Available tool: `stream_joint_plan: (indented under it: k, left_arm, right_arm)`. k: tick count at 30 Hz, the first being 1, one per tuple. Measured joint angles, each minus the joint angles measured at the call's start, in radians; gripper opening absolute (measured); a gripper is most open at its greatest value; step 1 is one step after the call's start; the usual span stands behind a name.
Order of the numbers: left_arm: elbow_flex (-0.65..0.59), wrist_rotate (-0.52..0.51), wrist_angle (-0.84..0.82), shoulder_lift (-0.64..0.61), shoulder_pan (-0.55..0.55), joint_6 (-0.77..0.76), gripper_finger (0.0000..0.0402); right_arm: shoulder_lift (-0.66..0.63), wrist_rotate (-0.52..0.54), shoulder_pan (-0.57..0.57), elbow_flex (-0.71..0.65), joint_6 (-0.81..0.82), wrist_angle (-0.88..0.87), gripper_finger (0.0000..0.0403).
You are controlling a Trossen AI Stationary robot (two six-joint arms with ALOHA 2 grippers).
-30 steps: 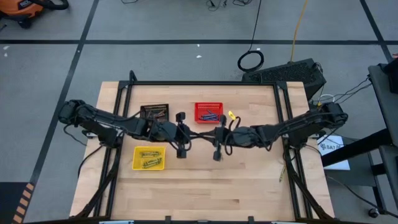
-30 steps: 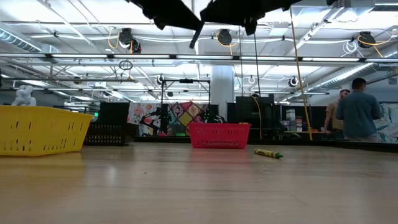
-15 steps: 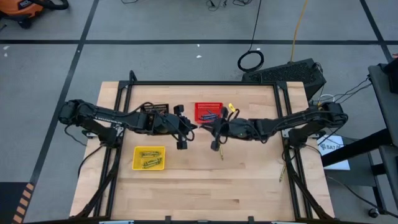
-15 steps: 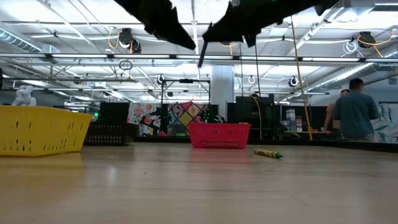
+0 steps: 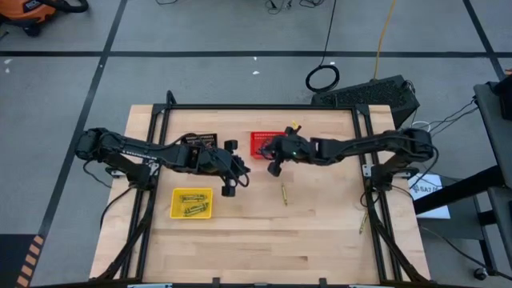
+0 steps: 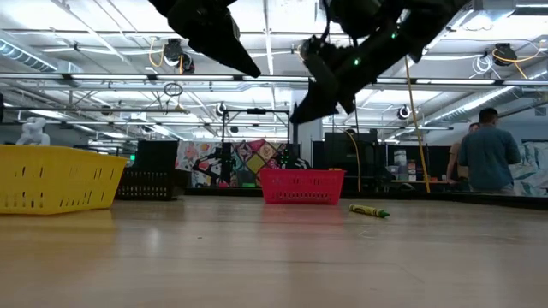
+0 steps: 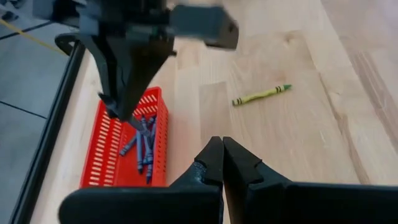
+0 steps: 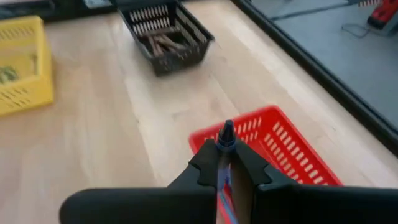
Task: Sort crayons
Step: Put the blue crayon into the red bin
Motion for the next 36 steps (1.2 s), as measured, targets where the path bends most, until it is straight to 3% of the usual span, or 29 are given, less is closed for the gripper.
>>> stream_joint_plan:
  k: [23,27,36]
  left_arm:
    - [-0.001,0.008,-0.010,0.000,0.001,0.001,0.0002]
    - [-0.001,0.009,-0.038,0.000,0.001,0.000,0.0013]
    - [-0.001,-0.011,-0.049,0.000,0.001,-0.004,0.0079]
  right_arm:
    - [0.096,-0.043,-0.159,0.000,0.024,-0.151,0.0008]
    - [0.096,-0.074,-0.159,0.000,0.025,-0.155,0.0030]
    - [0.096,-0.074,-0.156,0.000,0.025,-0.116,0.0104]
